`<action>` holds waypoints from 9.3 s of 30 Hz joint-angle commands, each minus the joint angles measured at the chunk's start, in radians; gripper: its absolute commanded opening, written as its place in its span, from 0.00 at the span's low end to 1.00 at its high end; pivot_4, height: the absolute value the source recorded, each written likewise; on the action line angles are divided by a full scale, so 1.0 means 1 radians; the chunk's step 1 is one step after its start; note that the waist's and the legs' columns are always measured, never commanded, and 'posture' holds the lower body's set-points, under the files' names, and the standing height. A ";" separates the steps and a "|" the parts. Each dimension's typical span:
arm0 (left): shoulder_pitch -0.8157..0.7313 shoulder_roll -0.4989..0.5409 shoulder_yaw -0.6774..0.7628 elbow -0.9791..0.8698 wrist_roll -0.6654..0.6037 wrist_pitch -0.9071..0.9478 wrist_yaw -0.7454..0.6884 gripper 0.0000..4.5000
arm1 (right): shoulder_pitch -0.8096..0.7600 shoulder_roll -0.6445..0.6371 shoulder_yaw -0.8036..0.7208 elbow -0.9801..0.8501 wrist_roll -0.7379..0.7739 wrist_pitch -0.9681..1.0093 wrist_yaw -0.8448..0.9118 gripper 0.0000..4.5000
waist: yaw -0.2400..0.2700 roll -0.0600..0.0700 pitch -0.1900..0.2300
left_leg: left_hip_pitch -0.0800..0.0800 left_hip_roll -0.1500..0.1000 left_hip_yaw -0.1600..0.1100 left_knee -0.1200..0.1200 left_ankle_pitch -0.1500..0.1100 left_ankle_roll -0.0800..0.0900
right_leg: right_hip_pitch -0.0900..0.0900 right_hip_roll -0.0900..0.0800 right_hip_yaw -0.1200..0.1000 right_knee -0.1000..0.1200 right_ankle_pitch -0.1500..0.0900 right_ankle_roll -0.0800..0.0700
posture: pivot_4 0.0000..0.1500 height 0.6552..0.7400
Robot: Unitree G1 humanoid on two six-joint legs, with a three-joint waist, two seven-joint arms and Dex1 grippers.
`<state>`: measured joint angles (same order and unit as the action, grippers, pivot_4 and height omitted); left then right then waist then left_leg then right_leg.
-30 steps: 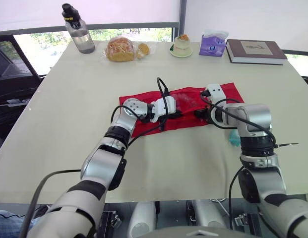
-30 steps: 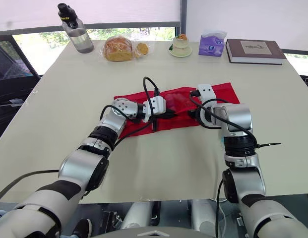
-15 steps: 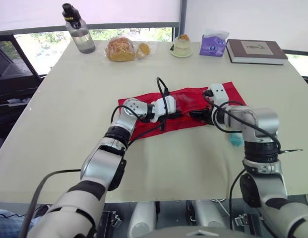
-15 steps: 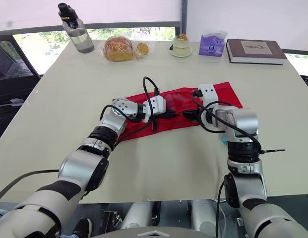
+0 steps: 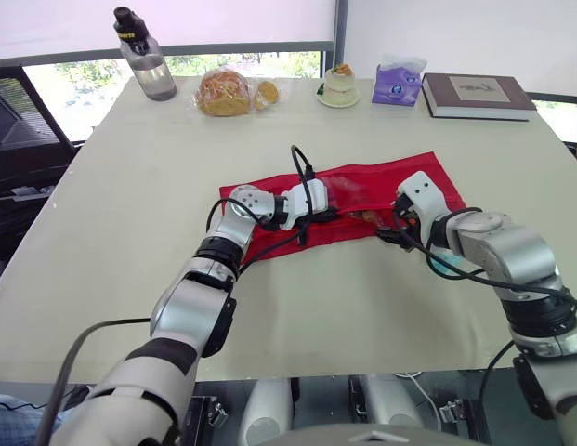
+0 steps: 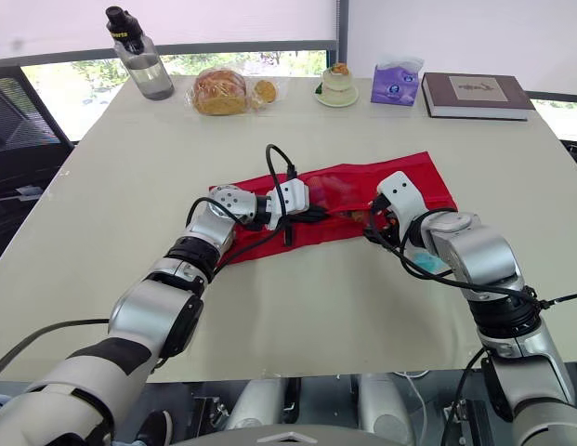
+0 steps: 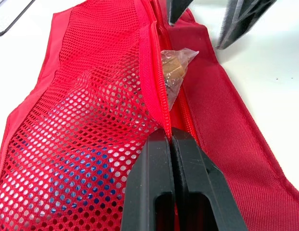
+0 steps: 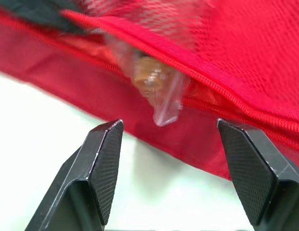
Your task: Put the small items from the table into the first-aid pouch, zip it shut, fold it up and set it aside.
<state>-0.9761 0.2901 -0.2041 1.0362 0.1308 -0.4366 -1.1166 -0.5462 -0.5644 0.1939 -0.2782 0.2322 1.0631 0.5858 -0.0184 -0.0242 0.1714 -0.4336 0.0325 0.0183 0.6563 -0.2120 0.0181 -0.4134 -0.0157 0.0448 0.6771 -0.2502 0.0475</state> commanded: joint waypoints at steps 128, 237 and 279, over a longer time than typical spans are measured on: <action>-0.105 0.317 0.006 0.189 -0.007 -0.181 -0.351 0.00 | 0.754 -0.268 -0.899 -0.289 0.779 -0.463 0.356 0.86 | 0.002 0.000 0.000 | 0.003 0.005 0.002 -0.002 0.000 0.000 | 0.001 0.004 0.002 -0.001 -0.001 0.001 | 1.00 1.00; -0.086 -0.221 -0.035 -0.058 0.011 0.224 0.225 0.00 | 0.646 0.352 -0.368 -0.328 0.077 -0.257 -0.606 0.69 | 0.006 -0.001 -0.001 | 0.002 0.000 0.001 0.000 0.000 0.000 | 0.002 0.001 0.002 0.000 -0.001 0.001 | 1.00 1.00; -0.089 -0.249 -0.035 -0.064 0.007 0.236 0.224 0.00 | 0.446 -0.093 -0.555 -0.519 0.587 0.074 -0.229 0.02 | 0.005 -0.001 0.000 | 0.001 0.000 -0.001 0.001 0.000 0.000 | 0.002 0.000 0.001 0.000 -0.001 0.001 | 1.00 1.00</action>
<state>-1.0514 0.0532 -0.2431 0.9948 0.1534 -0.1973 -0.8918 -0.0813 -0.6667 -0.3782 -0.7697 0.8013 1.1258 0.3842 -0.0132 -0.0250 0.1711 -0.4325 0.0321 0.0178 0.6571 -0.2119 0.0182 -0.4117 -0.0154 0.0461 0.6771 -0.2509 0.0488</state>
